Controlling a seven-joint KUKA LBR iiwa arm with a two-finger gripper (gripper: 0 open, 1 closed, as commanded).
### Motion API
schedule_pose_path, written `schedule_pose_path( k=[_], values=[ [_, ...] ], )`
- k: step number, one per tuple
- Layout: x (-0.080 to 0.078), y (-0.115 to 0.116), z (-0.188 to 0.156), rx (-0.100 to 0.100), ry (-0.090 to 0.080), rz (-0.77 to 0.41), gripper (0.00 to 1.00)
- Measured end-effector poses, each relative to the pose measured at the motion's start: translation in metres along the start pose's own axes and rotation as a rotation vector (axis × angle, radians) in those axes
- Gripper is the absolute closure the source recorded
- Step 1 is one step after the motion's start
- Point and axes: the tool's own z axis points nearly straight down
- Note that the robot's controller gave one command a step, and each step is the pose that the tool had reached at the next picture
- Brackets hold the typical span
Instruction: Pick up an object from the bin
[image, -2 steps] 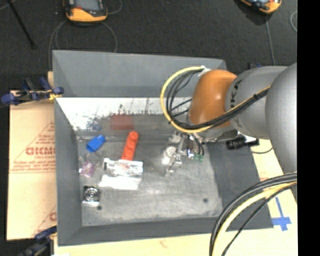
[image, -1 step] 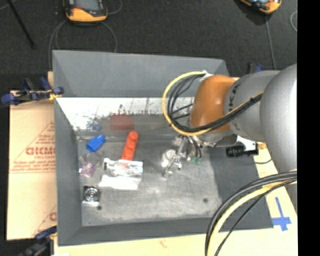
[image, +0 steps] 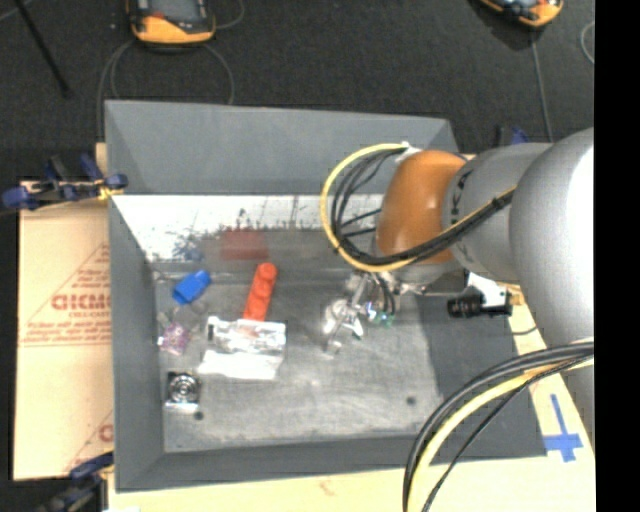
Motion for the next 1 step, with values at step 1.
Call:
schedule_pose_path(
  k=[1],
  values=[
    [-0.0016,0.0013,-0.0031,-0.002,-0.004,-0.002,1.00]
  ],
)
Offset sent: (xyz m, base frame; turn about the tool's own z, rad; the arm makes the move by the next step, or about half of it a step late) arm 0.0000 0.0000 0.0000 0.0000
